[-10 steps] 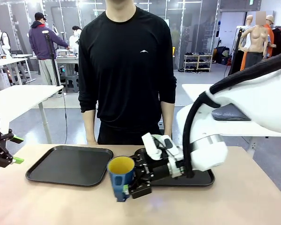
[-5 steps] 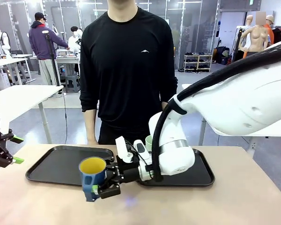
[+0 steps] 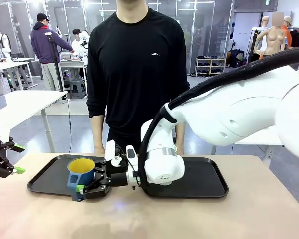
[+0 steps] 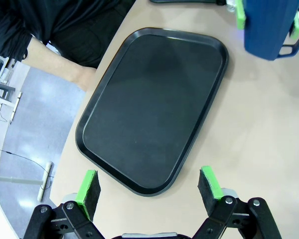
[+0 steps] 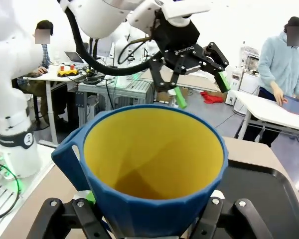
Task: Sort and store the cups by type.
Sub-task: Pick up the Handle plastic cup and place it into the empty Flat Tray.
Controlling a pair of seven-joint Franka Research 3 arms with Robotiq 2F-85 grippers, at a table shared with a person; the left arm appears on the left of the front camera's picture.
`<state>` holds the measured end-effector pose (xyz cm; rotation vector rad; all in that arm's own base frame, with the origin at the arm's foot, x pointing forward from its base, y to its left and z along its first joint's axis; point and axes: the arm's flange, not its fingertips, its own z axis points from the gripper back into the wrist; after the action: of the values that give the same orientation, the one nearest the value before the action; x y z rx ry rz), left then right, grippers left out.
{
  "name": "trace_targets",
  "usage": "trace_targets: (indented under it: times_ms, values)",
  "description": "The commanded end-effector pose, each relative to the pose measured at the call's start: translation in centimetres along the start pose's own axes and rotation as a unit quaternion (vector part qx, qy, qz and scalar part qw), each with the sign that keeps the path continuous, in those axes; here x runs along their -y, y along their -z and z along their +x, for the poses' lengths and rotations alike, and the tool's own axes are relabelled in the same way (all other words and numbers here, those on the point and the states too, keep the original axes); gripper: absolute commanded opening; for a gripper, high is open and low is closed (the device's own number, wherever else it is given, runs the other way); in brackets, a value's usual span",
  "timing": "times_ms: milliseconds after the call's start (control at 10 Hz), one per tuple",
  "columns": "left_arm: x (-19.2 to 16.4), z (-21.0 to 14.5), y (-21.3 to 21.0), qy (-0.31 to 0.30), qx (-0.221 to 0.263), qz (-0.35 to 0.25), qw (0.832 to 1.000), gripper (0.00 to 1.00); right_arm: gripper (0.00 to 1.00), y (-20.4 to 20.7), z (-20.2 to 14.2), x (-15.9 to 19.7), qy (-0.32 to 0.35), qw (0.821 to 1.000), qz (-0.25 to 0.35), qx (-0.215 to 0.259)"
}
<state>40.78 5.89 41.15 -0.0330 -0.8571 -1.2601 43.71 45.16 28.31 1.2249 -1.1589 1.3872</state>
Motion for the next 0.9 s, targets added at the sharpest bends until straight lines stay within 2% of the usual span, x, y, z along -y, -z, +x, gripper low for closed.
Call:
trace_targets:
  times_ms: [0,400,800]
  values:
    - [0.3,-0.2,0.2,0.01,-0.004,0.009,1.0,1.0,0.74,2.4,-0.2,1.3,0.005,1.0,-0.013,-0.017]
    - [0.3,-0.2,0.2,0.01,-0.004,0.009,1.0,1.0,0.74,5.9,-0.2,3.0,0.016,0.999,-0.018,-0.033]
    - [0.3,-0.2,0.2,0.01,-0.004,0.009,1.0,1.0,0.74,6.4,-0.1,4.8,0.013,0.997,-0.068,-0.037]
